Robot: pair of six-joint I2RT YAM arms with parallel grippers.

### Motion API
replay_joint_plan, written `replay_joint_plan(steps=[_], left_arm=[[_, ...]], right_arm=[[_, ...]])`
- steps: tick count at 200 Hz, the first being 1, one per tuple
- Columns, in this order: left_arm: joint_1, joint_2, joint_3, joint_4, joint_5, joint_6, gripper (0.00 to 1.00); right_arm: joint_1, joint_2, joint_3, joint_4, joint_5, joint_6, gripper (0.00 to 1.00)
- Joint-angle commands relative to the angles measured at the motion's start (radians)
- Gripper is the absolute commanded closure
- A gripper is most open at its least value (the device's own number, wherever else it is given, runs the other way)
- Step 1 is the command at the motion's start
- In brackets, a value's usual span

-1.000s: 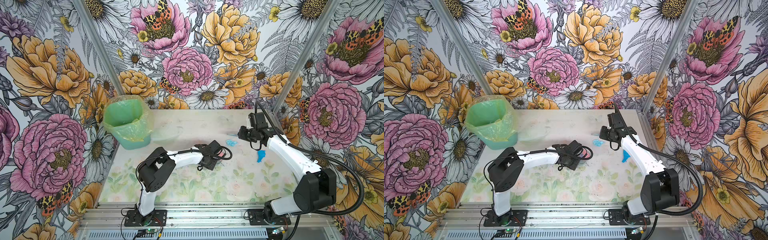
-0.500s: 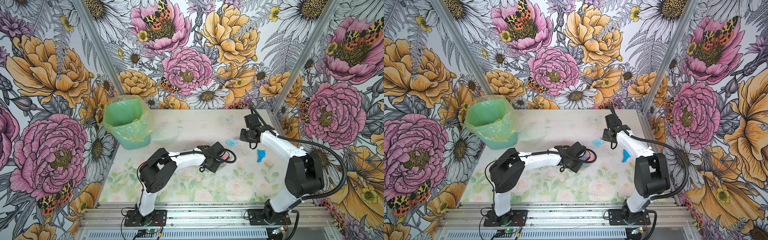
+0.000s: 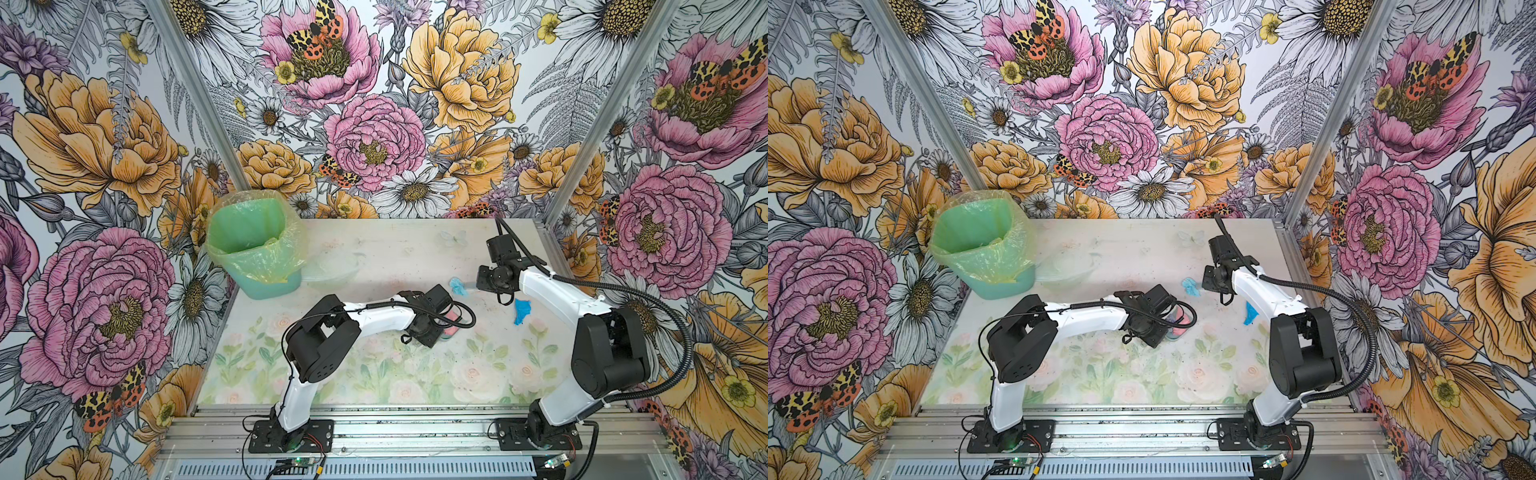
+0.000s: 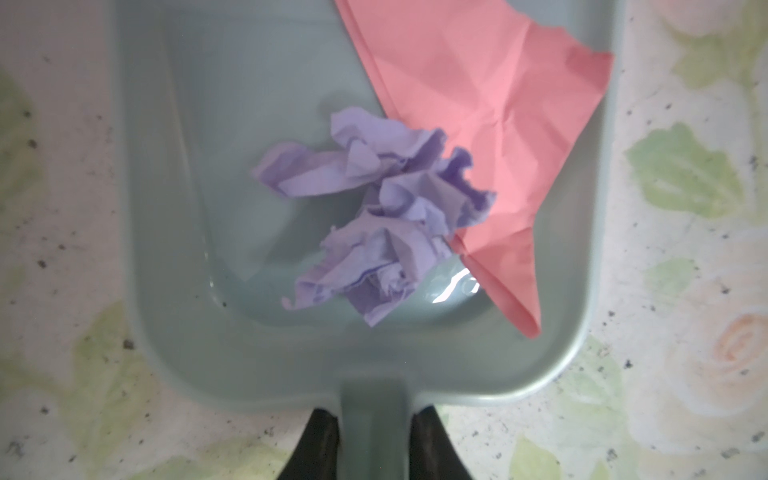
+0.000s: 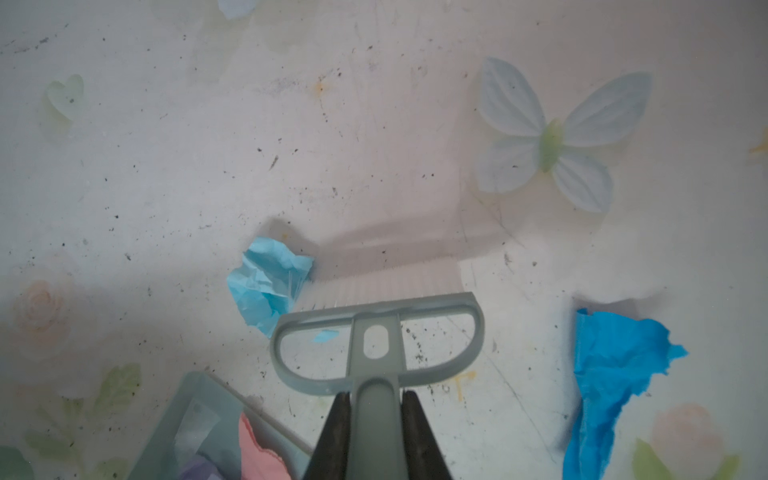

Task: Sweep away the paper scraps from the table
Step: 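Sweep the pale blue scrap into the dustpan with the right gripper's brush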

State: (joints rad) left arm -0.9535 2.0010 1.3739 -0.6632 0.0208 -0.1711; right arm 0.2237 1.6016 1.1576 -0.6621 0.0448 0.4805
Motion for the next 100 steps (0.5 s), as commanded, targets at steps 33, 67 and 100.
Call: replay_joint_plan(steps=[33, 67, 100], left_arm=[[-0.01, 0.014, 0.024, -0.018, 0.02, 0.021, 1.0], [-0.009, 0.014, 0.024, -0.018, 0.015, 0.019, 1.0], [-0.01, 0.002, 0.019, -0.018, 0.007, 0.019, 1.0]], right_arm=[[0.046, -0.11, -0.068, 0.005, -0.107, 0.002, 1.0], [0.053, -0.156, -0.116, 0.001, -0.142, -0.018, 1.0], [0.046, -0.196, -0.09, 0.005, -0.054, -0.06, 1.0]])
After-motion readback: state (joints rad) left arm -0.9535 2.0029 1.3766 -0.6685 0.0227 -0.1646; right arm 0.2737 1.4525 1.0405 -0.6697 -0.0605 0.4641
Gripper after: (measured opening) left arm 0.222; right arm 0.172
